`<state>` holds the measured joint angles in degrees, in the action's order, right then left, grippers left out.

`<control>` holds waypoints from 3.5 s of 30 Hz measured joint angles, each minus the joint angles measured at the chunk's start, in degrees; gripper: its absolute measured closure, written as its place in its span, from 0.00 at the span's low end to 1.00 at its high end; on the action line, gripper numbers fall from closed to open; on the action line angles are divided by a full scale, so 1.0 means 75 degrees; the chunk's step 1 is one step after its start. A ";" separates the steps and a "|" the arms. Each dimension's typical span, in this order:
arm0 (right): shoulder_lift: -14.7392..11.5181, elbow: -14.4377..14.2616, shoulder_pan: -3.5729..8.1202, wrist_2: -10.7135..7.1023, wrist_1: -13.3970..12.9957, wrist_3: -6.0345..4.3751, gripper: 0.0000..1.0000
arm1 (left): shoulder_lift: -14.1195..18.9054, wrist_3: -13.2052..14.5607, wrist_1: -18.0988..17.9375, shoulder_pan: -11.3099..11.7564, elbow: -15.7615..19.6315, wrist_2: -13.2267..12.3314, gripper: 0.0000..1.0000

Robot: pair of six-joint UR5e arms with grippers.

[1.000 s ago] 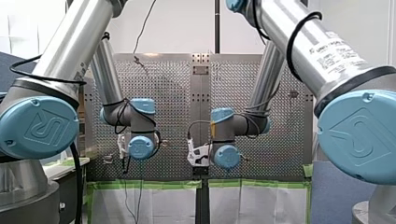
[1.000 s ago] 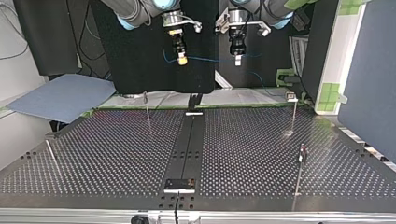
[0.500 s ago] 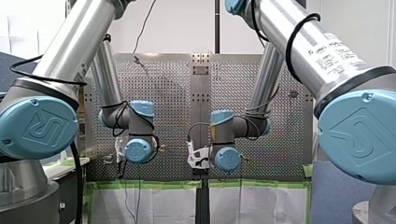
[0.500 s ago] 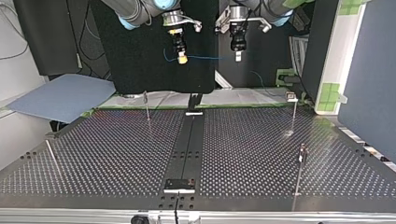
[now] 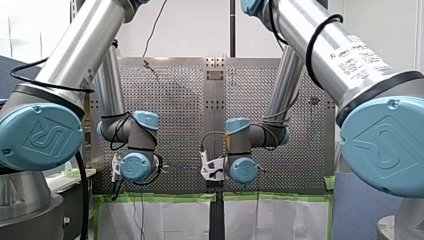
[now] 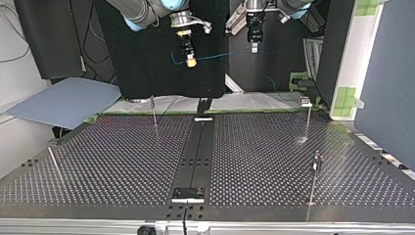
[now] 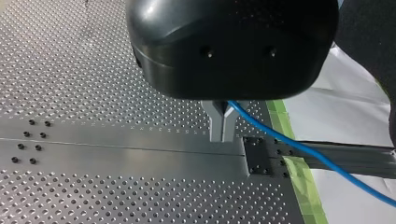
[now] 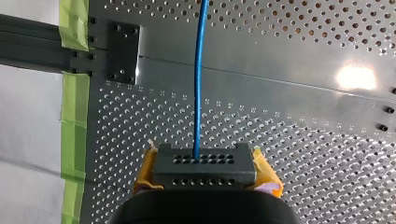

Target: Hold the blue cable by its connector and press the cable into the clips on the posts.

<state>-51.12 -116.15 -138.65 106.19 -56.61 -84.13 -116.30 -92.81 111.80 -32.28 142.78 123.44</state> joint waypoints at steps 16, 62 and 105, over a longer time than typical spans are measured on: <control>-0.0103 0.0463 -0.0464 0.0463 0.0422 -0.0463 1.00 | -0.0110 -0.0234 -0.0413 0.0012 0.0041 -0.0059 1.00; -0.2926 0.1691 0.0477 0.0797 0.2932 -0.1109 1.00 | 0.3209 -0.0669 0.2749 0.0727 -0.1905 0.0758 1.00; -0.2675 0.3745 0.0184 -0.0764 0.3890 -0.1039 1.00 | 0.4509 -0.0998 0.5328 0.1261 -0.3014 0.0700 1.00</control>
<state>-71.19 -88.07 -137.27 100.45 -27.44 -91.92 -82.48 -100.29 151.76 -22.82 120.17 128.68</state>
